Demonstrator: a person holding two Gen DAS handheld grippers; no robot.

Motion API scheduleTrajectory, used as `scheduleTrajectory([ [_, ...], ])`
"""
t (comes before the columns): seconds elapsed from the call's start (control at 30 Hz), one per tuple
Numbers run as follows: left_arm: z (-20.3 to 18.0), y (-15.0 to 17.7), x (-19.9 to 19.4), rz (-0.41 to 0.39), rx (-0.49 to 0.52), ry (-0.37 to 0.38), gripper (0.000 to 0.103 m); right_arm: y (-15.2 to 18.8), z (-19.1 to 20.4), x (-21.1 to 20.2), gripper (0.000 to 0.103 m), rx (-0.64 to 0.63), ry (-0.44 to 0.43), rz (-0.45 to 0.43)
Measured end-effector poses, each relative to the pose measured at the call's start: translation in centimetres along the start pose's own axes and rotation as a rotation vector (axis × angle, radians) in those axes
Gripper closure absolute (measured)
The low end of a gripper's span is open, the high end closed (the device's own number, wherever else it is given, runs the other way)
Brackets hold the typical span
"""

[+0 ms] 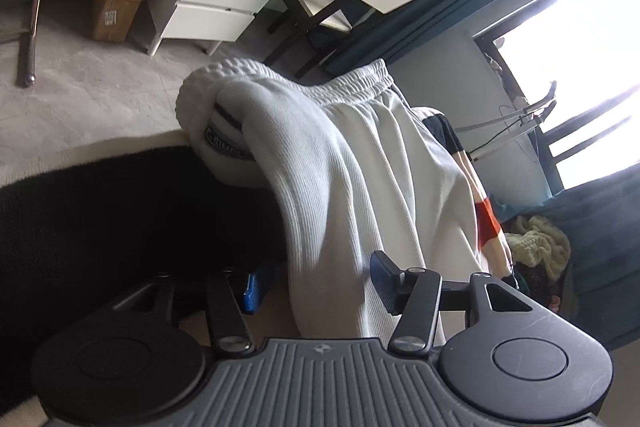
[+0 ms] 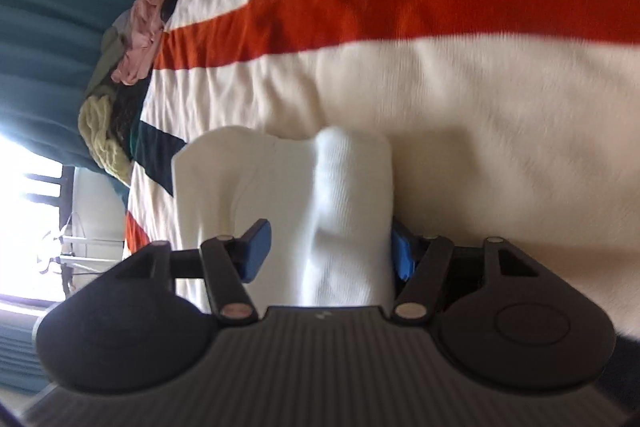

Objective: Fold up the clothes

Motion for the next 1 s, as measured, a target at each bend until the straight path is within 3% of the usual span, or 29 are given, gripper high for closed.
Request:
scheduleTrajectory([
  [0.1,-0.1,0.2,0.1,0.013,-0.007,0.002,0.046,-0.1,-0.7,0.1,0.039,0.106,-0.086,-0.003],
  [0.17,-0.1,0.4,0.1,0.022,-0.011,0.003,0.046,-0.1,-1.1,0.1,0.066,0.129,-0.093,0.006],
  [0.23,0.0,0.4,0.1,0.021,-0.029,0.005,0.046,0.0,-1.3,0.2,0.083,0.127,-0.081,0.019],
  [0.27,0.1,0.4,0.0,0.018,-0.037,0.006,0.045,0.0,-1.2,0.0,0.086,0.121,-0.090,0.023],
  [0.37,0.3,0.4,0.0,0.012,-0.045,0.008,0.045,-0.1,-0.9,-0.7,0.090,0.106,-0.117,0.025],
  [0.63,1.0,0.3,-0.8,0.029,-0.113,0.071,0.037,-1.7,-0.1,-5.0,0.096,0.086,-0.192,-0.149],
  [0.77,2.4,0.2,-1.2,0.012,-0.205,0.090,0.035,-2.4,0.2,-7.2,0.096,0.076,-0.224,-0.234],
  [1.0,4.3,-0.5,-1.9,-0.087,-0.332,0.101,0.036,-2.6,0.0,-9.2,0.096,0.047,-0.175,-0.331],
])
Point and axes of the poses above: each gripper's, at about its wrist camera, not at the fingertips, and x roughly the way its jaws point, z to its left, y to its underside, the point moved 5 cm from there along x, roughly the way its jaws point, and after that the axes turned 8 degrees about x, right-handed, at the moved point
